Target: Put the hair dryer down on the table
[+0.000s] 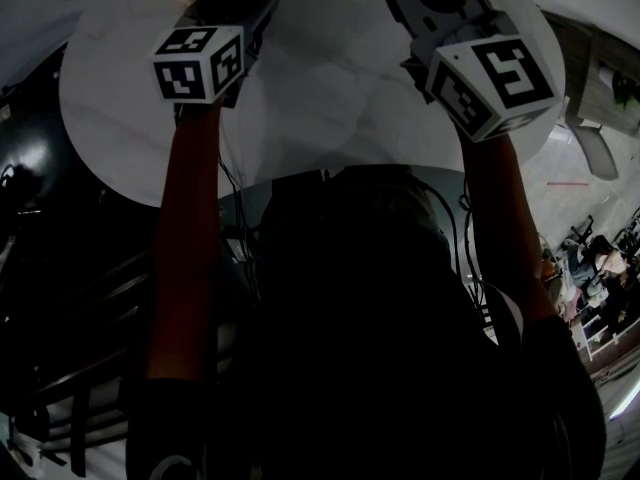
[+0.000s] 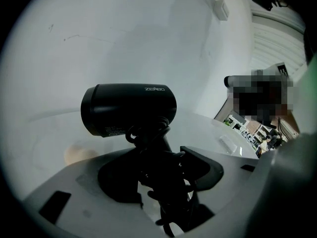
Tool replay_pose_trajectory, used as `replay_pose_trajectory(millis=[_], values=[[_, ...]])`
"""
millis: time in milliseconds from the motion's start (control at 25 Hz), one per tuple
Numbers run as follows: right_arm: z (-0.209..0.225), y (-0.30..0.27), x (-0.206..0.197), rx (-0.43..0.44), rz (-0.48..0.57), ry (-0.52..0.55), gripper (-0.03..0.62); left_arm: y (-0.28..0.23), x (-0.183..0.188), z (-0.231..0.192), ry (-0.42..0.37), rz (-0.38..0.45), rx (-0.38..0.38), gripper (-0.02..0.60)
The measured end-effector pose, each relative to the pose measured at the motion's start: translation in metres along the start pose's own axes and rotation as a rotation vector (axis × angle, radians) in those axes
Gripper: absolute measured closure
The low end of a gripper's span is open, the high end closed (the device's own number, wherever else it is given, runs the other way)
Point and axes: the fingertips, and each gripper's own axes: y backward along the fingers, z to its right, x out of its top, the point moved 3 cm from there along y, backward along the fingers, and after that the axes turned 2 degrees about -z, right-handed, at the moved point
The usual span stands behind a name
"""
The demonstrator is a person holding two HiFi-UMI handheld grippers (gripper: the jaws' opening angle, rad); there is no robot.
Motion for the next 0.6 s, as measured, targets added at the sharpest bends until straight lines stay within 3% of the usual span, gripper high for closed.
replay_pose_trajectory(millis=[600], values=[[0.001,0.007,-0.002,-0.014,-0.009,-0.018,0.585,-0.014,-0.017,-0.006,0.043,-0.074,-0.005,0.344]])
